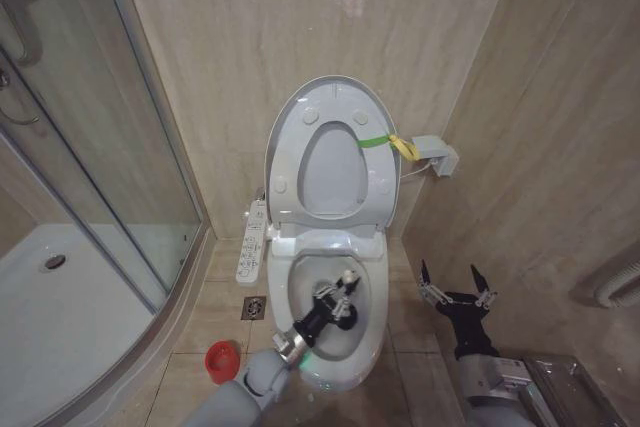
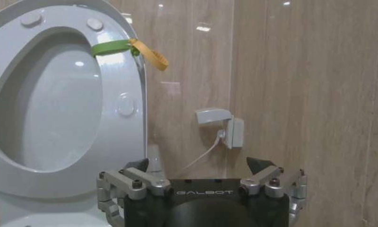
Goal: Open the toilet lid, clean the toilet bowl with a toilet brush, close the toilet lid, and flush.
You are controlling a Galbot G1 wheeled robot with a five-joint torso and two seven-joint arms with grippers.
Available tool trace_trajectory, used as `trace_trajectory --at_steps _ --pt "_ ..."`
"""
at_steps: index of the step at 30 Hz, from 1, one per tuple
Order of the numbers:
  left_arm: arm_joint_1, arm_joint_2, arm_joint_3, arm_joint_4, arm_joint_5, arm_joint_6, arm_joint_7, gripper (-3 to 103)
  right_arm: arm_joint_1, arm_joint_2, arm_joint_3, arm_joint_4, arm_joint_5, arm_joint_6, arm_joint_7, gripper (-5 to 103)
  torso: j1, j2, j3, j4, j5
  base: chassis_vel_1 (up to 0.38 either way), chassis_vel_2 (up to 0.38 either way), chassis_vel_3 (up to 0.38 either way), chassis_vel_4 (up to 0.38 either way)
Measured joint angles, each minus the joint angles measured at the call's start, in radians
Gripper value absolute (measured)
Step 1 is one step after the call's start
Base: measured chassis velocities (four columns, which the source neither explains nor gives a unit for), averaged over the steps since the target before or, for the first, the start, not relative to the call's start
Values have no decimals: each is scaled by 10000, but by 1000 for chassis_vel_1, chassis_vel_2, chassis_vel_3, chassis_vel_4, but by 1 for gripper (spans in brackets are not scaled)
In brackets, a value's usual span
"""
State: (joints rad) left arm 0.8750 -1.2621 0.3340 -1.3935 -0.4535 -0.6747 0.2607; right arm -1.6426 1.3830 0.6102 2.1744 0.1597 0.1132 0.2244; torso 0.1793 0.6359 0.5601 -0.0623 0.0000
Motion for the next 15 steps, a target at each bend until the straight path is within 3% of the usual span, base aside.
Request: trace_trajectory --at_steps 6,10,15 --pt "-38 -105 148 433 -80 -120 188 19 0 0 0 0 0 0 0 100 0 1 -1 4 0 0 0 0 0" --pt "-449 -196 -111 1799 -529 -401 967 19 0 0 0 1 0 0 0 100 0 0 0 5 -1 0 0 0 0" --pt "-775 -176 49 1664 -818 -353 1129 19 0 0 0 1 0 0 0 100 0 0 1 2 0 0 0 0 0"
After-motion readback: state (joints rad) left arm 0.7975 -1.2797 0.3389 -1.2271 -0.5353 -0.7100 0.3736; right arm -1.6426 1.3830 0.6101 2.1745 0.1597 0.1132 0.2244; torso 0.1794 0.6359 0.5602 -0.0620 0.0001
